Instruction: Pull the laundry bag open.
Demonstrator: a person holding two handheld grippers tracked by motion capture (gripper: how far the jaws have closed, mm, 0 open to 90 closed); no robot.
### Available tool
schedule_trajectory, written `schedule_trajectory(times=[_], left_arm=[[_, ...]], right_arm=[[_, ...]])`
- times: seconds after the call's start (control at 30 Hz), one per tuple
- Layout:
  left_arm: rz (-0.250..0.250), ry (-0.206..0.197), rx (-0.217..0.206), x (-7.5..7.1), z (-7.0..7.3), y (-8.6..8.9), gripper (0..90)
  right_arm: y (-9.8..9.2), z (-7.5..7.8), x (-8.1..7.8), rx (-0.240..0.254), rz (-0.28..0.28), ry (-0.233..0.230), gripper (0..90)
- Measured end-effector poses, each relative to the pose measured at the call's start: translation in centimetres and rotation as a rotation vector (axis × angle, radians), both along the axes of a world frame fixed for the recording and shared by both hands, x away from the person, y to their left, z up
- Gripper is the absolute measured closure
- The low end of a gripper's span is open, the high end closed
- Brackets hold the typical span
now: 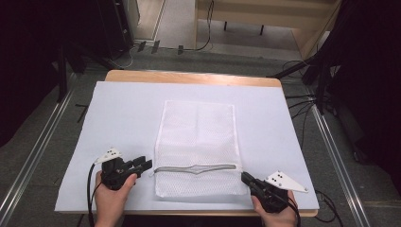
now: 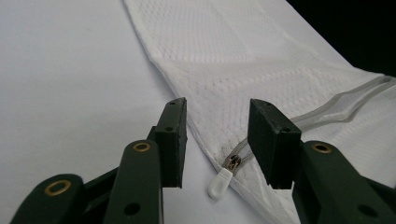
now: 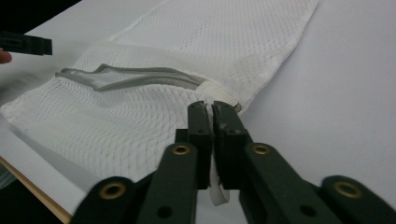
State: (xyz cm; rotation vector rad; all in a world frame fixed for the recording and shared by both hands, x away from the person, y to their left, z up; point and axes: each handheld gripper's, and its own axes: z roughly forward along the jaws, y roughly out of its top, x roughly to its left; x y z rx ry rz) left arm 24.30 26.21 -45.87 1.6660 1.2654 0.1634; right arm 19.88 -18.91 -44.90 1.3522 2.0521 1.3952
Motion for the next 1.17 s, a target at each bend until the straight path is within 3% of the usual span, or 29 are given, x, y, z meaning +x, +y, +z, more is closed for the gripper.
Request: schedule_trajectory(times=[0.07, 0.23, 0.43, 0.57, 0.67, 0.73, 0.77, 0.83, 0.9, 1.0, 1.17], left_arm=[[0.005, -0.019, 0.0, -0.3, 0.2, 0.2, 53.3], [0.038, -0.101, 0.082, -1.2, 0.2, 0.8, 39.9], [0.067, -0.105, 0.129, -1.7, 0.2, 2.5, 19.0], [0.086, -0.13, 0.108, -1.9, 0.7, 3.6, 13.1], [0.079, -0.135, 0.057, -1.8, 0.7, 4.8, 8.3], [0.098, -0.15, 0.084, -1.8, 0.8, 5.6, 8.2], [0.124, -0.158, 0.124, -1.7, 0.9, 5.9, 7.4], [0.16, -0.161, 0.158, -1.6, 1.0, 6.4, 2.1], [0.155, -0.165, 0.143, -1.5, 0.9, 6.9, 0.0], [0.158, -0.161, 0.157, -1.3, 0.7, 7.1, 0.0], [0.148, -0.147, 0.226, -1.0, 0.4, 6.7, 0.0]], right_arm=[[-0.2, -0.5, 0.1, 0.007, 0.002, 0.022, 73.6], [-1.0, -0.5, 0.2, -0.003, -0.032, 0.014, 48.3], [-3.1, -0.5, 1.1, -0.006, -0.115, -0.004, 29.1], [-4.5, -0.5, 1.7, -0.011, -0.151, -0.012, 16.7], [-5.7, -0.8, 2.2, -0.026, -0.171, -0.004, 10.2], [-6.6, -1.0, 2.5, -0.018, -0.171, 0.003, 1.6], [-7.1, -1.1, 2.7, -0.014, -0.175, 0.01, 0.2], [-8.1, -1.4, 2.9, -0.018, -0.195, 0.007, 0.1], [-8.9, -1.5, 3.1, -0.01, -0.213, 0.006, 0.0], [-10.0, -1.7, 3.3, -0.02, -0.252, 0.009, 0.0], [-11.1, -2.2, 3.6, -0.024, -0.297, 0.019, 0.0]])
